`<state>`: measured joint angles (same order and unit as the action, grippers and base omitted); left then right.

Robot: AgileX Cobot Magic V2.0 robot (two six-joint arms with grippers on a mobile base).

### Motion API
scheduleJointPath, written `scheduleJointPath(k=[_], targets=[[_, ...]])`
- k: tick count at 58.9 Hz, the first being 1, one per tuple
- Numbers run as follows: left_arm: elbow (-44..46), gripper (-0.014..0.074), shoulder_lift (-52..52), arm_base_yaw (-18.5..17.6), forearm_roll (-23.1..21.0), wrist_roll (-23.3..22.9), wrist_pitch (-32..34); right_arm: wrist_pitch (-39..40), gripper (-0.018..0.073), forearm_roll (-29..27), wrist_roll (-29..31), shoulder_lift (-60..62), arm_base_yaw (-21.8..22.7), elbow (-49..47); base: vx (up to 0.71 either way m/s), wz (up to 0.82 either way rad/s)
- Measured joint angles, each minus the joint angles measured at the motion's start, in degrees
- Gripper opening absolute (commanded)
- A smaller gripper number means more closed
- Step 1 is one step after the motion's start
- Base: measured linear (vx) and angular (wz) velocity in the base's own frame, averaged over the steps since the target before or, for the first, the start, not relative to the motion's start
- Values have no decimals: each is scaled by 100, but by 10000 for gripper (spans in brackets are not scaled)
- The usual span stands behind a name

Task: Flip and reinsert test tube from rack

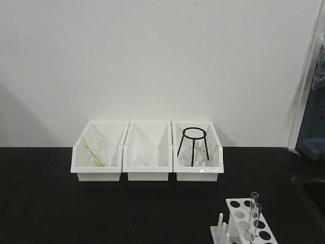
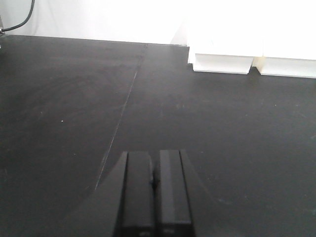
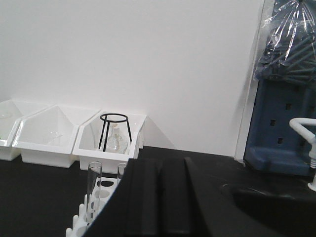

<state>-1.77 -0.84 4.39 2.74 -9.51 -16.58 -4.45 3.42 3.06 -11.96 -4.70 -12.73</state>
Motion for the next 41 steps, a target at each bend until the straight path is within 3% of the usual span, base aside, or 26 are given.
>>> scheduleJointPath(k=[14, 23, 30, 41], targets=[[0, -6, 0, 0, 0, 0, 0, 71, 10, -11, 0, -1126, 0, -157, 0, 0], [0, -6, 0, 0, 0, 0, 0, 154, 67, -52, 0, -1708, 0, -157, 0, 0], [0, -6, 0, 0, 0, 0, 0, 373, 169, -71, 0, -2012, 0, -157, 0, 0], [0, -6, 0, 0, 0, 0, 0, 592, 407, -154, -1, -2368, 0, -157, 0, 0]])
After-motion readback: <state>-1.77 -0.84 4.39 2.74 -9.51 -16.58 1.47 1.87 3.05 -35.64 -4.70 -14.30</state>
